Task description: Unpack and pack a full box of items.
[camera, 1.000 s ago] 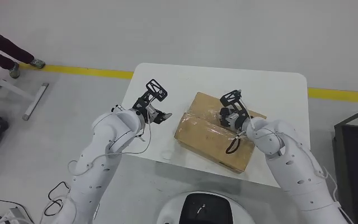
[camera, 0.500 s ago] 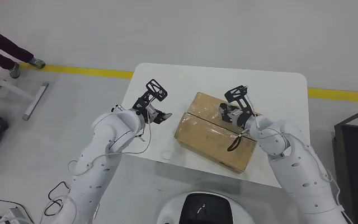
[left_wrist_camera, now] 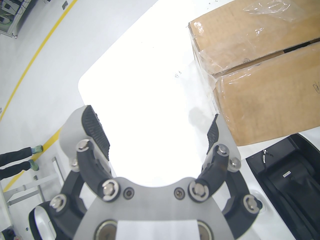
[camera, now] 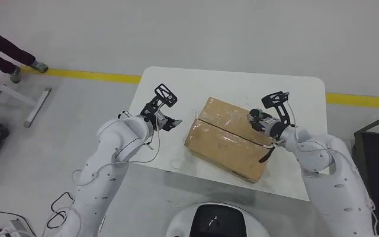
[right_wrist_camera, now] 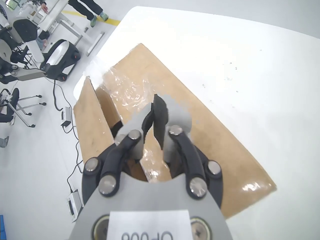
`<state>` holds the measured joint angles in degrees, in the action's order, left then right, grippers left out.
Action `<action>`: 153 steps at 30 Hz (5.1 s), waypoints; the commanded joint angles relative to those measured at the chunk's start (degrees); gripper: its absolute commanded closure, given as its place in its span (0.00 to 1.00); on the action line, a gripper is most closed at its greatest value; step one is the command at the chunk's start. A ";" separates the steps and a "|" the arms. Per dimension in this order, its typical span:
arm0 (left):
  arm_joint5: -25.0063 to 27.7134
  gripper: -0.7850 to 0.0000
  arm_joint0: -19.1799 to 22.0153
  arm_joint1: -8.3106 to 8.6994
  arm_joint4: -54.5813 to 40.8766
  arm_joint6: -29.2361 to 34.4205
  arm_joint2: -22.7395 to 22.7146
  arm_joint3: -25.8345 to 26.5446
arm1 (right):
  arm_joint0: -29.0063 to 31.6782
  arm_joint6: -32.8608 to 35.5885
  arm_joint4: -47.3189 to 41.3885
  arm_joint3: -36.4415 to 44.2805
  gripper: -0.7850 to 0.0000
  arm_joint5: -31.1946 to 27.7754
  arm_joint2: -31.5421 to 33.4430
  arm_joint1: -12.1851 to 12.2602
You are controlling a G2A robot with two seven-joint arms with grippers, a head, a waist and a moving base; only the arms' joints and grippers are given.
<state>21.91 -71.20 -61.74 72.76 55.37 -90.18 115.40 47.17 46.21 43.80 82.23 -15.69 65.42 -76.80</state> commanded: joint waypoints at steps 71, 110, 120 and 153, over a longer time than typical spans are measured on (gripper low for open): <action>0.00 0.00 0.00 0.00 0.00 0.00 0.00 0.00 | -23.01 13.25 9.18 -21.60 0.57 -5.43 -23.04 -6.36; 0.00 0.00 0.00 0.00 0.00 0.00 0.00 0.00 | -9.60 5.08 -7.44 2.55 1.00 -0.86 -7.55 -3.16; 0.00 0.00 0.00 0.00 0.00 0.00 0.00 0.00 | -8.24 3.21 -10.45 7.80 1.00 -0.16 -6.31 -2.83; 0.00 0.00 0.00 0.00 0.00 0.00 0.00 0.00 | 12.80 7.63 -2.90 20.90 1.00 7.40 2.67 1.61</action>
<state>21.91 -71.20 -61.74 72.76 55.37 -90.18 115.40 59.38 54.02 40.46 103.37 -8.77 67.86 -75.30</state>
